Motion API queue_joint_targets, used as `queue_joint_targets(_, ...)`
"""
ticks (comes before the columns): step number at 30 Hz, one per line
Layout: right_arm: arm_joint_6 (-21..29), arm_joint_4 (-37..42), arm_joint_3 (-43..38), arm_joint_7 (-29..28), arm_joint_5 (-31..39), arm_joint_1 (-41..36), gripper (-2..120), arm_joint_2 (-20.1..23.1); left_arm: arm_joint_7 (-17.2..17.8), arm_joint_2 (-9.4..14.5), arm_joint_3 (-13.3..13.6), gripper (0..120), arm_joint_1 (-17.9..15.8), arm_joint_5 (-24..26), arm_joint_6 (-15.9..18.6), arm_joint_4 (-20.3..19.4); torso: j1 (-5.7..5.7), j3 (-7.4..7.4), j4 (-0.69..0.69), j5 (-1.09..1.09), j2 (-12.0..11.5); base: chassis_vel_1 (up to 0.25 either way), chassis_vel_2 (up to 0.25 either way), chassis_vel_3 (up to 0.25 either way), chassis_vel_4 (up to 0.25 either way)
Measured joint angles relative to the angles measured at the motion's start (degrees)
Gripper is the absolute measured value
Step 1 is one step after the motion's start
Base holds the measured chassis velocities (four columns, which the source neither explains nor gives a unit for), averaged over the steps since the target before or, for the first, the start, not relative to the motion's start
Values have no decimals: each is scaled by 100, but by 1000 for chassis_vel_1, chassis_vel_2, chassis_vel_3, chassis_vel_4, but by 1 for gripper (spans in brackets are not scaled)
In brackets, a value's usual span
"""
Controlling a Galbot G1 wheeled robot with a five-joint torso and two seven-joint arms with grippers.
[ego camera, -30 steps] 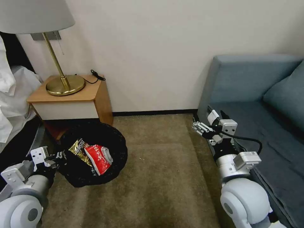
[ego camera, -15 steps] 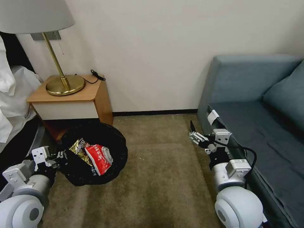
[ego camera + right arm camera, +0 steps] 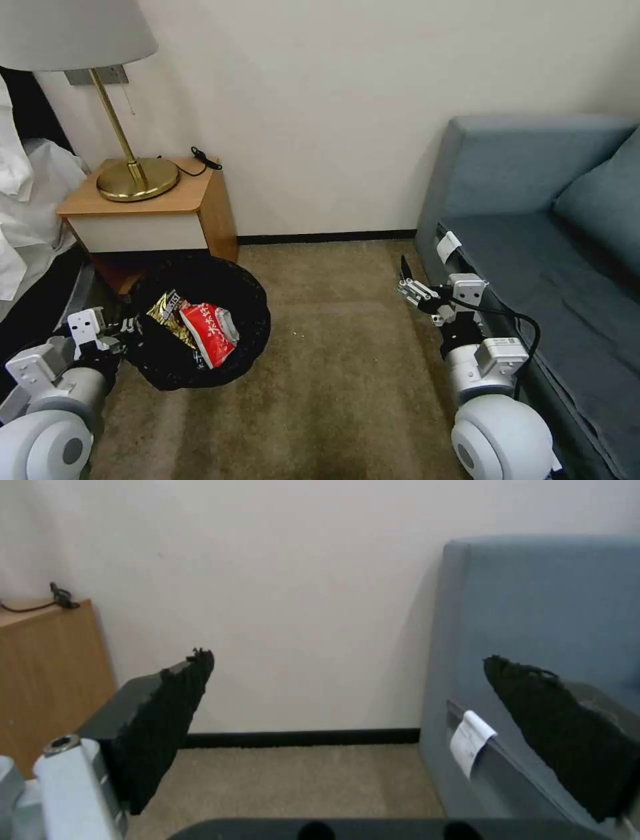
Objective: Pick up the trash bin, then pick up the garbage on the floor and place it into the trash bin.
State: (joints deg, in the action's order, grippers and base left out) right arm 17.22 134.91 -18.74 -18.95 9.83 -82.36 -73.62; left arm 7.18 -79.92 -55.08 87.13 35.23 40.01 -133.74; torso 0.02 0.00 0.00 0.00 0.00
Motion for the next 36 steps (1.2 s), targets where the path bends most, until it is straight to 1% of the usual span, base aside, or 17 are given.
queue_joint_targets(15,65,-59,75,-11,2,49,100,-10,15,-27,-46,4,54,-1,23,-46,0,0,0,1,0,0,0,0,0)
queue_joint_targets(36,91,-83,58,-9,20,41,100,6,29,-20,-47,4,20,12,49,-64,0,0,0,0,0,0,0,0,0)
